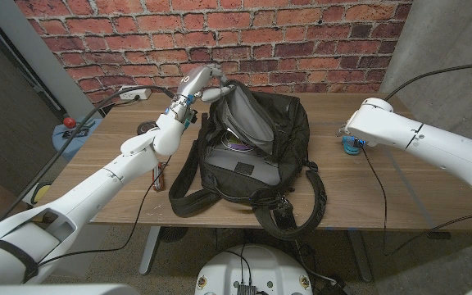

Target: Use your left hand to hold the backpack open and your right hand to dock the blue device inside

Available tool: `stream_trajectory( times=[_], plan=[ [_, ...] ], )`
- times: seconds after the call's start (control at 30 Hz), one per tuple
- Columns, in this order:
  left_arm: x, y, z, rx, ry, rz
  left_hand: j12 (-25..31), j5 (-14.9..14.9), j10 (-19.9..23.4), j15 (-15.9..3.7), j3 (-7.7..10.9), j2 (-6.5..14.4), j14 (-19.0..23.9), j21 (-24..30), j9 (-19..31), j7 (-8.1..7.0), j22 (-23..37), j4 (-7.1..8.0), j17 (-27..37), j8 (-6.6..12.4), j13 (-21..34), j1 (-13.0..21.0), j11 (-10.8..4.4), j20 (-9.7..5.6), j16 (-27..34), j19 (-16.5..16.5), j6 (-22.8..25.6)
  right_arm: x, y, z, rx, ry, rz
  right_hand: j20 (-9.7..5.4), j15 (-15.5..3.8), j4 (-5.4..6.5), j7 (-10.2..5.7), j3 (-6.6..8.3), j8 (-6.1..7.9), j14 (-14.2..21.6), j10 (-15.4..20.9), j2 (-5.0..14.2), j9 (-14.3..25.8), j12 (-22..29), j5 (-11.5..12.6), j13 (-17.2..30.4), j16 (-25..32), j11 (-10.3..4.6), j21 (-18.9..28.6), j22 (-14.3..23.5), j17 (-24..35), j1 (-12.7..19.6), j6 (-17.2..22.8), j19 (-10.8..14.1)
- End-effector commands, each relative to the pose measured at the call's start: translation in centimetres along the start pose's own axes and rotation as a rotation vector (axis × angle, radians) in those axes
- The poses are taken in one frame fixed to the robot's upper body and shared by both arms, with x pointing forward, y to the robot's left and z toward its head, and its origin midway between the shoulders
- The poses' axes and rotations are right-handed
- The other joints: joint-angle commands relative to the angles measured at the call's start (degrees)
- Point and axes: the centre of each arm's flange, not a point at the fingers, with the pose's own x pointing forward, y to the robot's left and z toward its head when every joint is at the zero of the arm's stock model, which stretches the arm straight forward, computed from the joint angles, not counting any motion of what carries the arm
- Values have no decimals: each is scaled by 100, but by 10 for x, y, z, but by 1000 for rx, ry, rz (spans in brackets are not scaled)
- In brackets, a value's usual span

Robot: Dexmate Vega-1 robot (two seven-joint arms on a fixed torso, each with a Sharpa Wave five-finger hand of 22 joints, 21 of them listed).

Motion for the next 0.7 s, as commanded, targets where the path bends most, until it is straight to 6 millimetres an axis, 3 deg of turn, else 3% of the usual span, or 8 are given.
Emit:
stream_trajectory(
  times=[0.03, 0.7],
  plan=[
    [-1, -3, 3, -3, -11, -16, 1, 19, -1, -6, -25, 81, 15, -14, 9, -9, 9, -3, 24, 22, 16, 36, -59, 5, -19, -14, 46, 5, 5, -6, -25, 26, 4, 74, 9, -1, 356, -16, 0, 58, 34, 2, 34, 47, 35, 27, 3, -5, 46, 23, 32, 67, 47, 25],
    [-2, -2, 5, -3, -8, -16, 0, 12, -2, -21, -30, 84, -23, -30, 6, -14, 8, -15, 57, 27, 2, 54, -60, 4, -69, -58, 47, 15, 13, -4, -45, 46, -2, 85, -16, 27, 338, -38, 17, 120, 93, 34, 38, 114, 55, 108, 32, -21, 54, 27, 64, 123, 122, 72]
  ],
)
